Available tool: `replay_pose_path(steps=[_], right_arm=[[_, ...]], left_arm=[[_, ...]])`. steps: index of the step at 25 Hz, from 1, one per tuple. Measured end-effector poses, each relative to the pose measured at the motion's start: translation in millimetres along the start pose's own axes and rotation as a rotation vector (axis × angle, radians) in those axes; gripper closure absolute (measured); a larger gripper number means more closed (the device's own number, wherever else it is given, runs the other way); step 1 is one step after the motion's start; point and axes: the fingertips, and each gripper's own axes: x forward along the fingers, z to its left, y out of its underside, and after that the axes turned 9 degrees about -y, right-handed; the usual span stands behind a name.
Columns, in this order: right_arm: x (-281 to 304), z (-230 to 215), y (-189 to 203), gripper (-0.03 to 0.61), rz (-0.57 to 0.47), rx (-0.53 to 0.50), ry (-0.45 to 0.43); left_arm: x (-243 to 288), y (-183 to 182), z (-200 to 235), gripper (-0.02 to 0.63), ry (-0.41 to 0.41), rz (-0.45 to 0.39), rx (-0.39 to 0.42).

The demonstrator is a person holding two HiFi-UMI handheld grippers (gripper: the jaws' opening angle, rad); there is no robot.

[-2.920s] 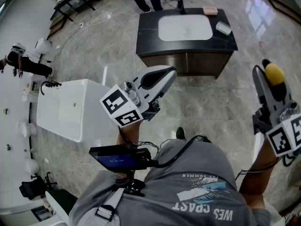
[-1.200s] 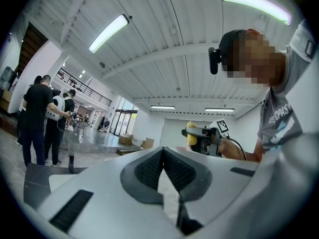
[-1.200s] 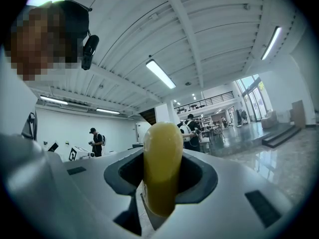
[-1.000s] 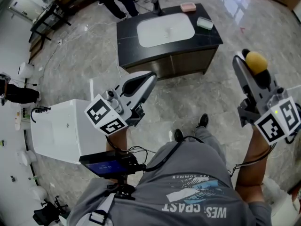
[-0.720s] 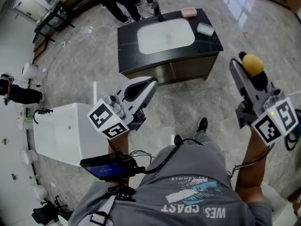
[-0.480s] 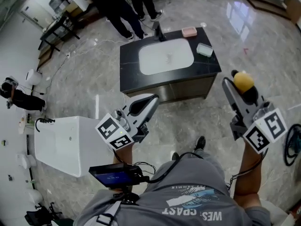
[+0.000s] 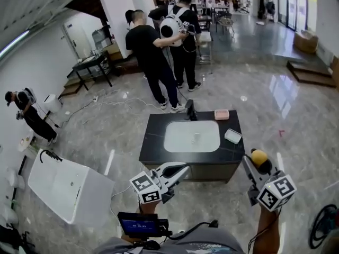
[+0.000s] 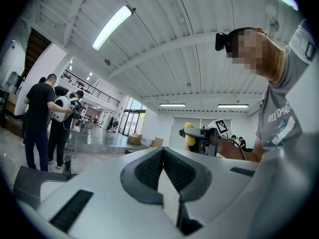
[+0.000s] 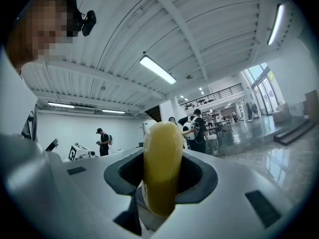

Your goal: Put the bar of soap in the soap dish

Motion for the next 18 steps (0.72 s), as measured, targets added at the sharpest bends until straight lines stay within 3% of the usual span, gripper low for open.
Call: replay_pose_path(steps=[10,18], right_arm=[[1.7,-46.7,-18.5,0.425,-0.017,0.005,-0.053],[23.9,-74.3,-3.3,0.425,0.0,0.015,-0.026]], left_arm=[[47.8,-6.6,-8.0,0.607,-0.038,0.0,0.016],[66.9,1.8,27.7,0.607,-0.011,0.016,0.01]])
